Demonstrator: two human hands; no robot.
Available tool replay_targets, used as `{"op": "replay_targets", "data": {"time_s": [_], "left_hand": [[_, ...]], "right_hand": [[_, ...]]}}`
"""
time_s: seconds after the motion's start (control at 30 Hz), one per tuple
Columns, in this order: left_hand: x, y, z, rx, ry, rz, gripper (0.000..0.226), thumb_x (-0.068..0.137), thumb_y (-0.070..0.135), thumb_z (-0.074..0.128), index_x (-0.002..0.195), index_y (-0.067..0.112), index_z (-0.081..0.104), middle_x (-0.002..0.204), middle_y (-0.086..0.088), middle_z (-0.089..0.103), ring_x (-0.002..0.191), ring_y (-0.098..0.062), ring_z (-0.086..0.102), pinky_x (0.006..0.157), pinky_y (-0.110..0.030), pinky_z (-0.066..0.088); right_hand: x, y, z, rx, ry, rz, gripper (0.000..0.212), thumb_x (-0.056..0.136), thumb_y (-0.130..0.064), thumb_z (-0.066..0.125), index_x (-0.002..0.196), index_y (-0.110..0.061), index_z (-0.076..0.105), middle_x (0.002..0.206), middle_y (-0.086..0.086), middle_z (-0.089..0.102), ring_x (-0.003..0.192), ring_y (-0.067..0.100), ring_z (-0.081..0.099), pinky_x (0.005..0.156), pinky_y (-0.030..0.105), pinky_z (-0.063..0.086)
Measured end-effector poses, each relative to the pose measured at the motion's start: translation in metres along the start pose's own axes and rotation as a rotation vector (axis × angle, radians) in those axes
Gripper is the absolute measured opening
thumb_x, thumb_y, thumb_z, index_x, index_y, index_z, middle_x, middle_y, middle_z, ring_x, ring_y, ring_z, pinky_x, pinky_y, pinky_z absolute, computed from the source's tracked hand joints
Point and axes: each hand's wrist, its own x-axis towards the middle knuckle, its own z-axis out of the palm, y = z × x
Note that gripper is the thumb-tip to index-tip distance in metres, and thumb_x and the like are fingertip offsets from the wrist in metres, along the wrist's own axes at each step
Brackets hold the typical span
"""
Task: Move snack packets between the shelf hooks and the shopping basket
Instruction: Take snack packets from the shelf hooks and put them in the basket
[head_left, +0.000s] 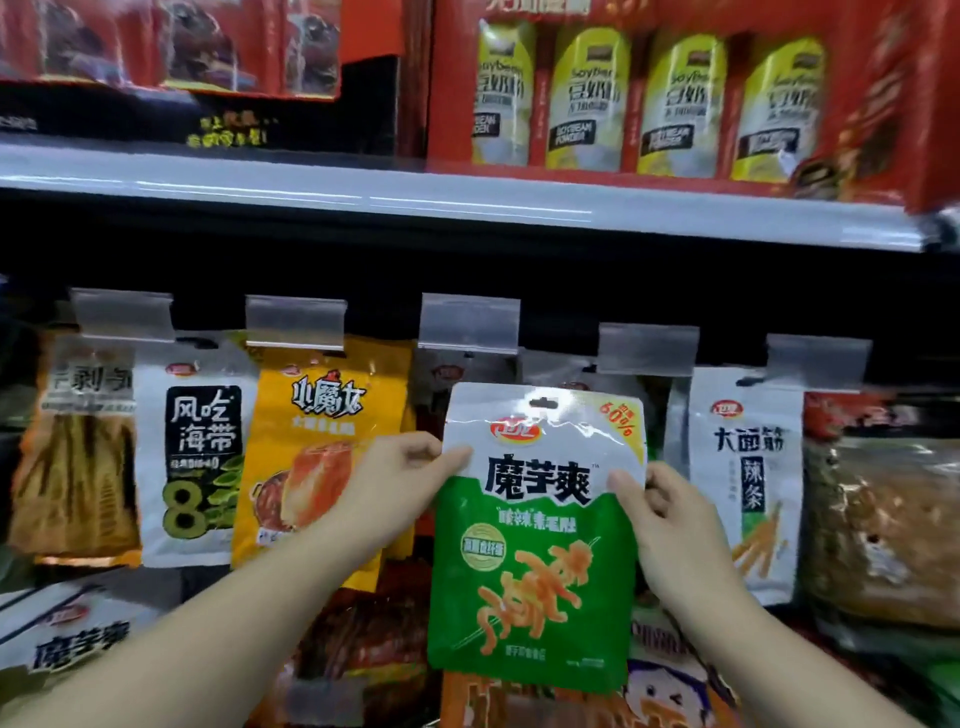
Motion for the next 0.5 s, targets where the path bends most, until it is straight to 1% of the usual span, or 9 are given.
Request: {"op": "replay_targets", "data": {"time_s": [0.07,0.1,0.17,0.2,0.27,0.3,0.37,0.43,0.5], "left_hand": [[0.011,0.01,0.021,0.008,-0.019,0.041,0.041,0.088,0.033,0.065,0.073,-0.006,0.061,0.057,-0.012,0.048,0.048,-0.014,0.039,0.049,-0.025,0.03],[0.015,0.015,0.031,0.007,-0.026,0.069,0.041,0.087,0.035,0.065,0.072,-0.003,0.062,0.059,-0.017,0.054,0.05,-0.017,0.045,0.05,-0.03,0.036],[0.023,0.023,0.046,-0.011,-0.029,0.132,0.038,0.085,0.037,0.067,0.071,0.002,0.064,0.071,-0.02,0.067,0.06,-0.025,0.061,0.061,-0.039,0.051],[0.027,0.027,0.052,-0.028,-0.016,0.157,0.037,0.085,0.037,0.067,0.071,0.003,0.065,0.075,-0.019,0.069,0.067,-0.03,0.066,0.069,-0.045,0.055],[0.035,0.032,0.06,-0.051,0.015,0.19,0.035,0.084,0.036,0.068,0.072,0.003,0.066,0.079,-0.019,0.07,0.078,-0.035,0.067,0.078,-0.052,0.054],[0.039,0.034,0.062,-0.057,0.022,0.194,0.035,0.085,0.036,0.068,0.073,0.003,0.067,0.079,-0.019,0.07,0.08,-0.036,0.066,0.079,-0.053,0.053],[0.047,0.032,0.068,-0.066,0.027,0.193,0.034,0.085,0.038,0.068,0.074,0.006,0.068,0.079,-0.018,0.07,0.08,-0.037,0.067,0.08,-0.055,0.052],[0.054,0.03,0.073,-0.08,0.028,0.185,0.033,0.084,0.04,0.068,0.072,0.009,0.069,0.077,-0.017,0.071,0.079,-0.037,0.068,0.079,-0.056,0.053],[0.059,0.029,0.077,-0.084,0.04,0.184,0.034,0.085,0.039,0.069,0.071,0.008,0.068,0.075,-0.019,0.069,0.073,-0.036,0.066,0.075,-0.052,0.055]], "right_hand": [[0.005,0.002,-0.019,-0.023,0.067,-0.004,0.044,0.093,-0.038,0.052,0.083,0.003,0.043,0.078,0.034,0.046,0.058,0.039,0.047,0.057,0.032,0.033],[0.008,0.003,-0.028,-0.022,0.104,-0.014,0.042,0.094,-0.037,0.052,0.078,0.001,0.041,0.072,0.03,0.041,0.055,0.033,0.042,0.057,0.032,0.031],[0.014,0.002,-0.043,0.002,0.161,-0.031,0.039,0.094,-0.033,0.051,0.074,-0.002,0.038,0.067,0.025,0.034,0.055,0.023,0.035,0.056,0.031,0.028],[0.018,0.004,-0.048,0.017,0.178,-0.036,0.038,0.094,-0.034,0.052,0.078,-0.001,0.041,0.071,0.03,0.038,0.055,0.028,0.038,0.056,0.033,0.031],[0.026,0.006,-0.054,0.032,0.204,-0.048,0.032,0.093,-0.039,0.051,0.086,-0.007,0.05,0.084,0.035,0.048,0.062,0.042,0.049,0.058,0.038,0.037],[0.03,0.007,-0.055,0.035,0.212,-0.05,0.026,0.093,-0.04,0.05,0.086,-0.015,0.053,0.087,0.034,0.051,0.066,0.044,0.052,0.059,0.039,0.039],[0.04,0.01,-0.055,0.026,0.218,-0.029,0.022,0.094,-0.04,0.048,0.085,-0.022,0.056,0.088,0.03,0.054,0.063,0.037,0.051,0.059,0.037,0.038],[0.05,0.014,-0.055,0.025,0.202,-0.006,0.028,0.095,-0.039,0.047,0.09,-0.012,0.055,0.093,0.033,0.053,0.063,0.034,0.05,0.06,0.035,0.035],[0.059,0.019,-0.056,0.021,0.182,0.015,0.035,0.095,-0.037,0.048,0.087,-0.004,0.048,0.086,0.035,0.049,0.061,0.03,0.046,0.062,0.034,0.033]]}}
